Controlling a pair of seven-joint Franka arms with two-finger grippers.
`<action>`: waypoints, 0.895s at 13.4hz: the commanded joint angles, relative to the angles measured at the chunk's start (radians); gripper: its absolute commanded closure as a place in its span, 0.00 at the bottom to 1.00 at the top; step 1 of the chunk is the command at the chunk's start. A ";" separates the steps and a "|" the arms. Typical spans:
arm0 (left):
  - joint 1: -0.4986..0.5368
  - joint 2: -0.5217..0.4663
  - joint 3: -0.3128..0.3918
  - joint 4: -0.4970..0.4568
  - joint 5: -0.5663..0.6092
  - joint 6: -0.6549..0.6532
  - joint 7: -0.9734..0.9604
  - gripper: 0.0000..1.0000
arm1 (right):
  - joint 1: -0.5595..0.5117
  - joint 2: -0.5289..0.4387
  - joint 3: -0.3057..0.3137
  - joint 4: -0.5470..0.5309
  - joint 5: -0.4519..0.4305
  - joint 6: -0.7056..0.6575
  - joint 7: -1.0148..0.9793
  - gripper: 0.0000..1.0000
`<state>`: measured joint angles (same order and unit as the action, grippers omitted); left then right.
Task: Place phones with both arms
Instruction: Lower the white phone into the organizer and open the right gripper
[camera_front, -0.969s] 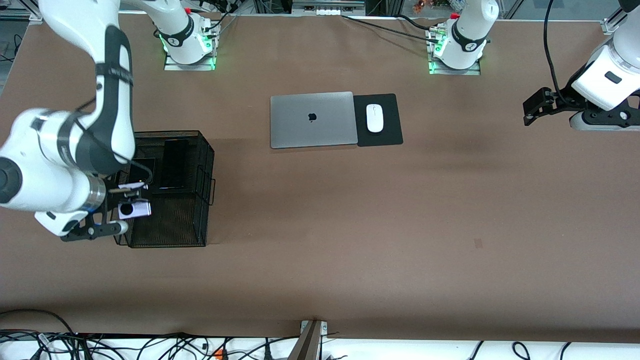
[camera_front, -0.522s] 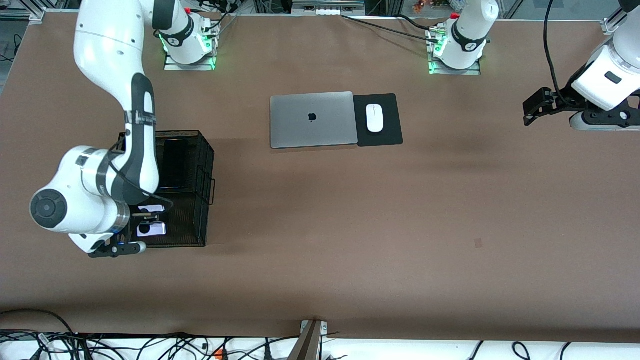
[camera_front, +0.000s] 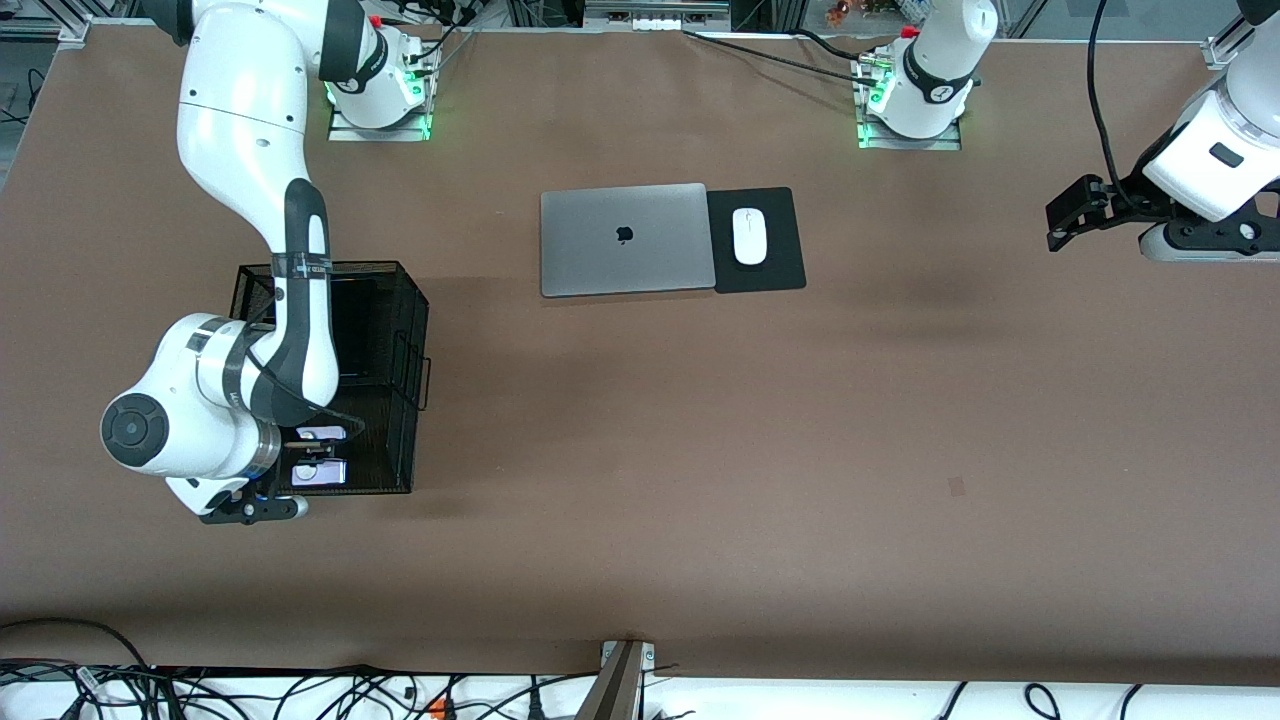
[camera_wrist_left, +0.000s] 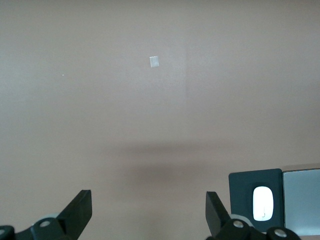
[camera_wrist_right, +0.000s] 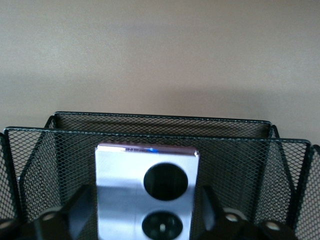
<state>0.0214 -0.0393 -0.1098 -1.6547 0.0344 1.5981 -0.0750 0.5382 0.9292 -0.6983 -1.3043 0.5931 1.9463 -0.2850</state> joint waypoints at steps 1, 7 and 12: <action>0.003 0.013 -0.002 0.030 -0.011 -0.023 0.004 0.00 | -0.009 -0.026 0.003 0.019 0.020 -0.029 -0.006 0.00; 0.003 0.012 -0.002 0.030 -0.011 -0.024 0.004 0.00 | 0.041 -0.148 -0.076 0.025 -0.024 -0.226 -0.003 0.00; 0.003 0.013 -0.002 0.030 -0.011 -0.024 0.004 0.00 | 0.159 -0.254 -0.183 0.022 -0.107 -0.352 -0.003 0.00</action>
<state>0.0215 -0.0385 -0.1098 -1.6541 0.0344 1.5968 -0.0750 0.6486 0.7148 -0.8428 -1.2591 0.5160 1.6285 -0.2854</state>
